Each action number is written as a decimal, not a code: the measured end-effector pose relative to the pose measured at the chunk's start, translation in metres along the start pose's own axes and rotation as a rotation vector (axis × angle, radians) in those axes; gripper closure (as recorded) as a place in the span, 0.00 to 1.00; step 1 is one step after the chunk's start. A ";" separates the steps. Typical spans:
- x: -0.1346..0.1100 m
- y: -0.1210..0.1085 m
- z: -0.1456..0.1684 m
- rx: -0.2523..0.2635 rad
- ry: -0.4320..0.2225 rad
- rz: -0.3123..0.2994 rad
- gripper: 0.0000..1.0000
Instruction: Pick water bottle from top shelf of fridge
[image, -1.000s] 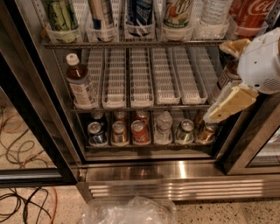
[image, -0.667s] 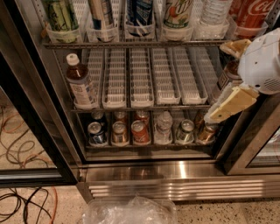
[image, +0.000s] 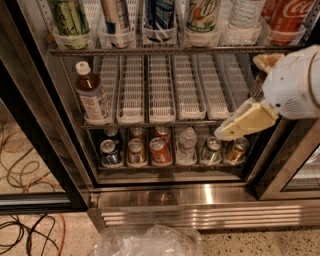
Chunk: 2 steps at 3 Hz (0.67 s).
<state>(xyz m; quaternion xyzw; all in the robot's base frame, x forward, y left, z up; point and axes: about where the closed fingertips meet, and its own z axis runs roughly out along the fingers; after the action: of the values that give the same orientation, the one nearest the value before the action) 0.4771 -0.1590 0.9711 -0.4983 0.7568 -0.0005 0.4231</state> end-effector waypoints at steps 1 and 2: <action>0.005 0.029 0.029 0.052 -0.005 0.177 0.00; 0.003 0.027 0.052 0.139 -0.042 0.311 0.00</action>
Offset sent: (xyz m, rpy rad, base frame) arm 0.0843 0.0063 0.0023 0.5532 -0.2972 -0.6605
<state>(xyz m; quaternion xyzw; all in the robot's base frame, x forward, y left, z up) 0.4891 -0.1258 0.9244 -0.3446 0.8138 0.0231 0.4674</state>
